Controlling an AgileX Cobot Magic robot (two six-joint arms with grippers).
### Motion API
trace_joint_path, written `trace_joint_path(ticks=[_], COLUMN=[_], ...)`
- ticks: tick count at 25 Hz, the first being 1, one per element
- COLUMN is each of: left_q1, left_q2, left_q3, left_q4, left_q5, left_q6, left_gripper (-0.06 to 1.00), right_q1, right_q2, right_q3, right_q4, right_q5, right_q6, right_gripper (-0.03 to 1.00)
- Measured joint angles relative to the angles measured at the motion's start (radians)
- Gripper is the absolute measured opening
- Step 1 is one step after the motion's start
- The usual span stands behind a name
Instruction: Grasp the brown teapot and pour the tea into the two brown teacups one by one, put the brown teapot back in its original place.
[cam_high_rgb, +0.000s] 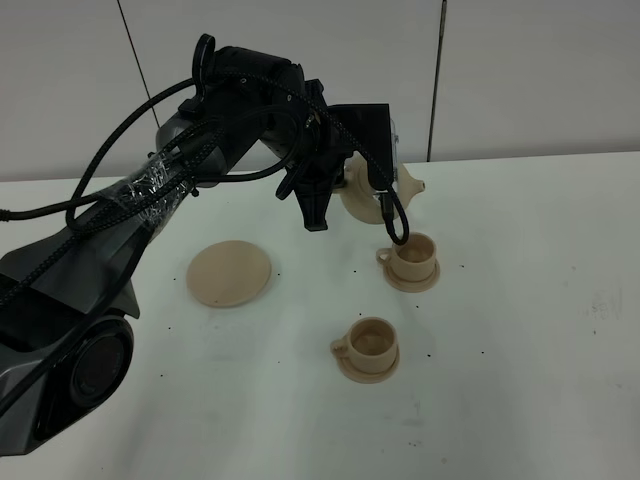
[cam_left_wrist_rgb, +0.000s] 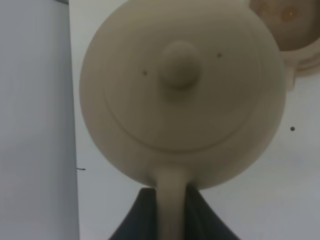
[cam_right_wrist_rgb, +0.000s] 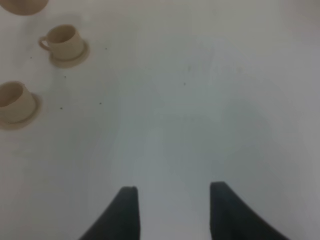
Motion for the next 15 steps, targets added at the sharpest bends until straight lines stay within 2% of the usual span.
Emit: trace_joint_path(ticks=[15], left_q1=[0.000], left_q2=[0.000], left_q3=[0.000], left_q4=[0.001], left_q5=[0.038], left_q6=[0.012], left_gripper=[0.17], right_q1=[0.000], right_q2=[0.000], right_q3=[0.000], right_q4=[0.000], right_q5=[0.000], right_q6=[0.000], right_gripper=[0.33])
